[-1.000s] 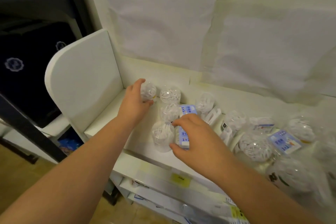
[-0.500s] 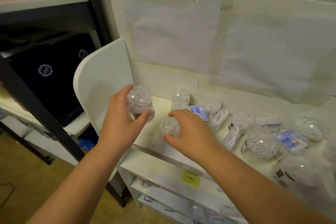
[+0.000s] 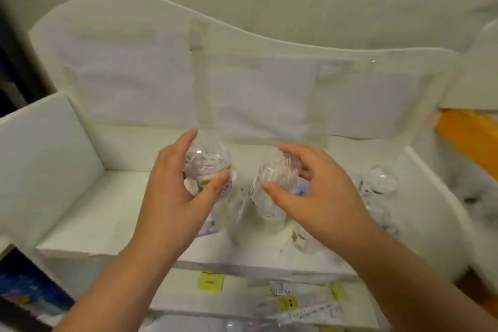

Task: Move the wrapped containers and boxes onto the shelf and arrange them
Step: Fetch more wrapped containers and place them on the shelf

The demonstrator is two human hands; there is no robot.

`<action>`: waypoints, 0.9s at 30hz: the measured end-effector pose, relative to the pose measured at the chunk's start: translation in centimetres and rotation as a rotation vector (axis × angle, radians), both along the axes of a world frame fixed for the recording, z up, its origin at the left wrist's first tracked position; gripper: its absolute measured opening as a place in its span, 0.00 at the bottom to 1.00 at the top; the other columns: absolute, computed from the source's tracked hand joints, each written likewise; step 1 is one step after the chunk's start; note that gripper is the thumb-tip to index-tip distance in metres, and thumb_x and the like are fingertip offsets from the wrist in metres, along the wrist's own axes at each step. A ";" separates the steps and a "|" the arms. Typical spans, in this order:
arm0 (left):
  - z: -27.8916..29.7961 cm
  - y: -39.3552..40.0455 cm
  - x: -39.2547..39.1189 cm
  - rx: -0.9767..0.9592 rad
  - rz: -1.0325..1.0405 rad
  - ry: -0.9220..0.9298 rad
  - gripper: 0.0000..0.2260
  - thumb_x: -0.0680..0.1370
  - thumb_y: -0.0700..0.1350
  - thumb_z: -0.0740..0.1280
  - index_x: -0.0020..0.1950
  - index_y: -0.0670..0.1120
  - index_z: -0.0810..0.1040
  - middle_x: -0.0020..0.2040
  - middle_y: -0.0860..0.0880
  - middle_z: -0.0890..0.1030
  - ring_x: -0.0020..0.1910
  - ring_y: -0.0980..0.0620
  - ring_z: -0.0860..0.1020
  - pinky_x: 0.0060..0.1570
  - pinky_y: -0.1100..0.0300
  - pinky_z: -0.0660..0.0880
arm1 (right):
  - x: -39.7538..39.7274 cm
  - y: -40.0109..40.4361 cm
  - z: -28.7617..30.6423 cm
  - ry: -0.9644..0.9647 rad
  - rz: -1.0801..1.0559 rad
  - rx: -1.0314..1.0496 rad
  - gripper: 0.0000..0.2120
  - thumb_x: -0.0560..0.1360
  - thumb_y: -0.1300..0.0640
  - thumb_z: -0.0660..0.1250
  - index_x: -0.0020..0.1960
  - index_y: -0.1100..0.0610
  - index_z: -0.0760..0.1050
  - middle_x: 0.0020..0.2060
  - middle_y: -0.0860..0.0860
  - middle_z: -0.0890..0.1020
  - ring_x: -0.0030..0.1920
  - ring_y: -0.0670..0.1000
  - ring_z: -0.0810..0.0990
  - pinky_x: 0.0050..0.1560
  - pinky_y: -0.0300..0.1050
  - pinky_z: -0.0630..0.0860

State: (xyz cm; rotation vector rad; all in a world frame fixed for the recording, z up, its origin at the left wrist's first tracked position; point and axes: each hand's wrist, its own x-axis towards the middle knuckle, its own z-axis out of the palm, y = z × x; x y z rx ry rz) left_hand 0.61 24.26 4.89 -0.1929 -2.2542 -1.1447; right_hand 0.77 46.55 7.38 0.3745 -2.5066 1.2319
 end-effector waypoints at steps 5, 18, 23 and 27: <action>1.4 6.5 -1.5 0.033 -0.134 0.061 0.35 0.72 0.63 0.70 0.75 0.65 0.58 0.58 0.66 0.67 0.58 0.73 0.69 0.59 0.67 0.69 | 3.0 7.2 3.4 0.078 -0.167 0.003 0.28 0.69 0.43 0.75 0.67 0.41 0.71 0.58 0.37 0.77 0.58 0.36 0.77 0.58 0.33 0.74; 5.9 22.2 0.8 0.060 -0.331 0.113 0.33 0.73 0.60 0.70 0.74 0.67 0.57 0.68 0.57 0.70 0.63 0.55 0.74 0.61 0.51 0.75 | 7.6 22.2 8.7 0.266 -0.327 -0.227 0.28 0.68 0.49 0.76 0.67 0.51 0.75 0.53 0.42 0.82 0.52 0.37 0.82 0.56 0.35 0.78; 7.9 30.9 3.0 0.132 -0.413 0.135 0.32 0.73 0.54 0.70 0.71 0.68 0.58 0.62 0.61 0.73 0.58 0.56 0.78 0.52 0.64 0.77 | 8.7 31.7 8.8 0.297 -0.347 -0.256 0.29 0.70 0.49 0.76 0.68 0.50 0.73 0.56 0.45 0.82 0.53 0.41 0.83 0.56 0.40 0.80; 9.2 38.4 5.4 0.216 -0.421 0.163 0.32 0.72 0.50 0.72 0.69 0.66 0.58 0.61 0.56 0.75 0.54 0.56 0.80 0.48 0.61 0.79 | 9.0 40.4 7.2 0.255 -0.356 -0.341 0.29 0.68 0.45 0.76 0.67 0.48 0.74 0.56 0.45 0.83 0.54 0.44 0.83 0.58 0.49 0.80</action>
